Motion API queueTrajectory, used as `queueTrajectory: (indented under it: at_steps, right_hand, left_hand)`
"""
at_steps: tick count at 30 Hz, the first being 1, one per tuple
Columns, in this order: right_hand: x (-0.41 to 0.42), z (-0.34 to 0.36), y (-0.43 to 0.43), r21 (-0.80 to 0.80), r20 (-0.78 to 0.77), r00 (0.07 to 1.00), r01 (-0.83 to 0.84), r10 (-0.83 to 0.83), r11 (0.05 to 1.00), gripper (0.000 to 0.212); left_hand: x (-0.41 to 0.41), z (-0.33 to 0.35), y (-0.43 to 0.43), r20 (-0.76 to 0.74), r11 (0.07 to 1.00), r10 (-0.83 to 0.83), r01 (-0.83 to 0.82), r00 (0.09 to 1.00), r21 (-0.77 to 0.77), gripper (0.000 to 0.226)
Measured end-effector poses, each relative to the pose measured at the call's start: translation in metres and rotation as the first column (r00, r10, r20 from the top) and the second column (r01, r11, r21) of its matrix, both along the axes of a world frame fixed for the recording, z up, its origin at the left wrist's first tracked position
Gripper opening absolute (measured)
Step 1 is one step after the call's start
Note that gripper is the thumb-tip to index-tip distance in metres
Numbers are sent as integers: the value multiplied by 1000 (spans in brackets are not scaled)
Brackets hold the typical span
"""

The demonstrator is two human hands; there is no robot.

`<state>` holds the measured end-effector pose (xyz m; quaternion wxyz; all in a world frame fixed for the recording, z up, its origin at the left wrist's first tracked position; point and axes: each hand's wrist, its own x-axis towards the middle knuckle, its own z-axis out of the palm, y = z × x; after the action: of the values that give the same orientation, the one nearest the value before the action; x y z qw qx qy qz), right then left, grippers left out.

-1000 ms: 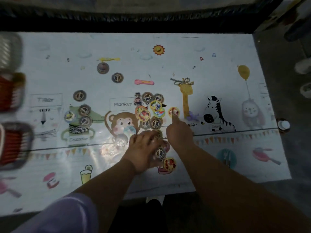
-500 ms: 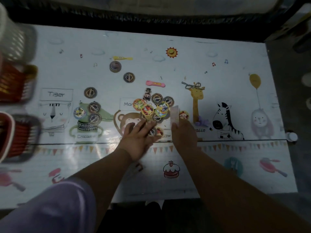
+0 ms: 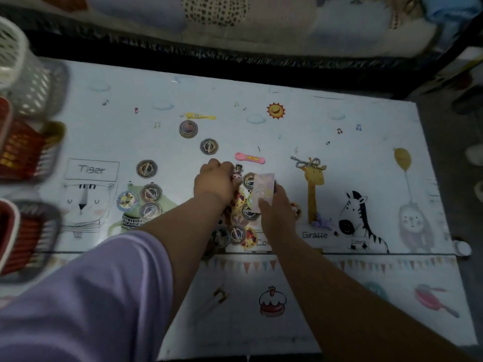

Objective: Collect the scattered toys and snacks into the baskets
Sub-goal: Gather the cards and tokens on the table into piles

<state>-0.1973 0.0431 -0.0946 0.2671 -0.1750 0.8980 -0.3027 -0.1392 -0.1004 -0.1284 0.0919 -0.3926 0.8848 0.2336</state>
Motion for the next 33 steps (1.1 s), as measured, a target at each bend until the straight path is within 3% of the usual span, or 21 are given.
queueTrajectory:
  at_steps: [5,10,14,17,19,21,22,25,27,30,33]
  right_hand:
    - [-16,-5,-12,35,-60,996,65,-63,997,61]
    - [-3,-5,-17,-31,88,992,-88,91,996,50]
    - [14,-5,-12,-38,230,962,-144,149,989,44]
    - [5,4,-19,-94,379,922,-50,82,994,29]
    - [-6,7,-30,-134,301,946,-81,118,988,28]
    - [-11,8,-45,-124,222,957,-165,189,979,28]
    - [-11,9,-52,-108,221,946,-219,238,970,29]
    - [-1,10,-74,-88,254,896,-354,365,931,25]
    - [0,10,-88,-127,181,897,-385,403,914,30]
    - [-11,13,-112,-165,63,933,-339,353,926,43]
    - [-21,8,-137,-139,30,964,-258,264,956,28]
  left_hand:
    - [-10,0,-1,-52,979,192,-188,980,76,33]
    - [-20,-3,-17,-136,955,279,-261,950,138,21]
    - [-33,-4,-27,-192,950,216,-160,957,269,28]
    - [-33,0,-35,-326,908,198,-47,925,416,32]
    - [-25,1,-43,-415,957,141,-16,899,290,32]
    - [-12,1,-57,-384,996,33,-63,923,-65,31]
    - [-5,3,-64,-308,983,22,-78,951,-169,34]
    - [11,5,-91,34,993,0,4,999,-115,46]
    - [21,1,-101,156,989,-125,135,980,-55,53]
    - [47,-6,-95,115,964,-246,256,962,-76,61]
    - [75,-10,-90,0,955,-280,279,960,-97,58]
